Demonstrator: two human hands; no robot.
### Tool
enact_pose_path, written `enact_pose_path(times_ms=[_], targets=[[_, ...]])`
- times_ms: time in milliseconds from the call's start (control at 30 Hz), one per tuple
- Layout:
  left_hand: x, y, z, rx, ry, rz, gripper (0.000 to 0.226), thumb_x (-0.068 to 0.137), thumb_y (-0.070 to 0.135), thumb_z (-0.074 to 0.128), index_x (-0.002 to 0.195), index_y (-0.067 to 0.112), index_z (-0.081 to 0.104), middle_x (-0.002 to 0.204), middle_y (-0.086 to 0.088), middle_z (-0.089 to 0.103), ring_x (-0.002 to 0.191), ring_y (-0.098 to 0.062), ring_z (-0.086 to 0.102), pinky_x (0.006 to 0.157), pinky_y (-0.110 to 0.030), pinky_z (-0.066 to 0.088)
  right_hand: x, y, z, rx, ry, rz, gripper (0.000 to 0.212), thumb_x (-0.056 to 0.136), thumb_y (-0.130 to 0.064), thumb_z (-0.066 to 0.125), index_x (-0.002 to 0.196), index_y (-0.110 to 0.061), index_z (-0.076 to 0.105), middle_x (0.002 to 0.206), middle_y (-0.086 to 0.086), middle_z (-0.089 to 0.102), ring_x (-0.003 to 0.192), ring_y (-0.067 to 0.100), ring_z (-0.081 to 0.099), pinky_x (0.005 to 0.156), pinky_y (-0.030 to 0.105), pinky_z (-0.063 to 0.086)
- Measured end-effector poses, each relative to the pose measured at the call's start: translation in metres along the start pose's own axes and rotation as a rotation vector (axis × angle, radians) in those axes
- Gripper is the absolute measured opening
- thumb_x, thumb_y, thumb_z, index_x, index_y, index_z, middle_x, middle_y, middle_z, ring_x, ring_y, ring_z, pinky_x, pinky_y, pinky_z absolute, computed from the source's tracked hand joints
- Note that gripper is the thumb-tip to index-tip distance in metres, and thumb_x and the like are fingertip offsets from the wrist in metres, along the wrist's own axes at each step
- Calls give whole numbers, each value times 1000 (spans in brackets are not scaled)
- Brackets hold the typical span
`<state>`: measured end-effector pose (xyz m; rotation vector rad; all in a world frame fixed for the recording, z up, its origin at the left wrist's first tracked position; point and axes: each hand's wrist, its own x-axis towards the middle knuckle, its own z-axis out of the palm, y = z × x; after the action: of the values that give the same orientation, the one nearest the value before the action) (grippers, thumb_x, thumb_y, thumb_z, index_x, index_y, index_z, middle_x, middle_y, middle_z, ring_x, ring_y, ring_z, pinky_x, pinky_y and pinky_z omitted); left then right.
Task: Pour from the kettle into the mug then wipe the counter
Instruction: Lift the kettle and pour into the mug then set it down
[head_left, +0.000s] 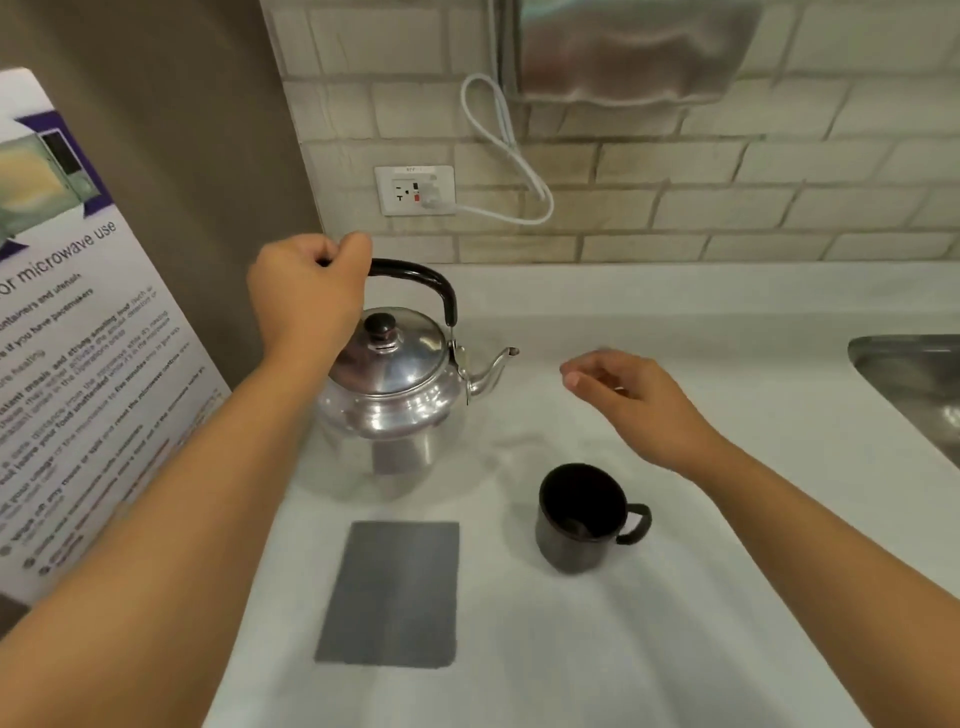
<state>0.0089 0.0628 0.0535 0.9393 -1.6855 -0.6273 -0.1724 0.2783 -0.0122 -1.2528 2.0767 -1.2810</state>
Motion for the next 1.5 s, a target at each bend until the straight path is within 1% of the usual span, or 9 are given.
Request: enact_pose_path(times_ms=[133, 233, 333, 500, 667, 800, 967, 1067, 1500], targets=[[-43, 4, -14, 8, -21, -10, 43, 72, 28, 55, 34, 18, 37, 30, 5, 30, 33, -9, 26, 35, -15, 18, -59, 58, 6, 2, 95, 179, 29, 89, -48, 49, 89, -26, 68, 93, -8, 71, 92, 8, 64, 79, 23, 47], [-68, 6, -19, 21, -55, -33, 41, 72, 29, 55, 35, 18, 41, 31, 5, 32, 34, -9, 28, 35, -14, 21, -78, 83, 19, 138, 188, 259, 38, 93, -43, 46, 74, -17, 65, 80, -7, 70, 81, 11, 66, 76, 27, 47], [-87, 8, -21, 53, -76, -54, 39, 72, 29, 56, 40, 12, 41, 33, 6, 35, 35, -9, 32, 36, -14, 25, -83, 93, 33, 218, 232, 290, 44, 94, -41, 44, 60, -13, 50, 60, -3, 57, 61, 14, 52, 66, 29, 40], [-106, 12, -23, 98, -93, -73, 35, 72, 29, 57, 44, 11, 46, 35, 7, 40, 37, -9, 37, 43, -23, 29, -82, 98, 49, 392, 258, 281, 36, 88, -23, 42, 53, -19, 35, 51, -6, 38, 54, 14, 35, 58, 33, 30], [-110, 21, -21, 148, -108, -23, 34, 71, 27, 58, 48, 4, 50, 41, 1, 40, 41, -10, 36, 38, -16, 29, -77, 101, 51, 421, 271, 255, 30, 84, -15, 40, 55, -14, 37, 52, -3, 37, 56, 16, 33, 57, 34, 29], [-106, 32, -18, 170, -102, 16, 32, 72, 24, 57, 49, 2, 51, 46, -9, 43, 44, -13, 34, 46, -24, 32, -73, 101, 47, 419, 248, 237, 30, 86, -11, 39, 56, -10, 37, 55, 2, 35, 57, 17, 32, 56, 32, 30], [-100, 44, -12, 209, -126, 62, 32, 71, 26, 56, 50, 2, 55, 46, -18, 48, 44, -16, 35, 47, -25, 34, -70, 100, 41, 395, 197, 225, 31, 88, -10, 37, 58, 0, 35, 60, 9, 34, 62, 21, 31, 60, 35, 30], [-97, 51, -6, 238, -153, 96, 34, 72, 27, 55, 49, 2, 56, 51, -23, 54, 44, -18, 38, 46, -33, 40, -69, 100, 40, 401, 170, 215, 31, 88, -9, 36, 60, 5, 34, 63, 10, 33, 64, 23, 30, 62, 36, 30], [-90, 73, 7, 334, -236, 227, 32, 72, 26, 57, 46, 8, 55, 42, -5, 51, 40, -15, 39, 46, -26, 39, -64, 103, 34, 334, 124, 189, 32, 88, -7, 35, 59, 4, 33, 57, 6, 32, 55, 15, 29, 52, 27, 28]])
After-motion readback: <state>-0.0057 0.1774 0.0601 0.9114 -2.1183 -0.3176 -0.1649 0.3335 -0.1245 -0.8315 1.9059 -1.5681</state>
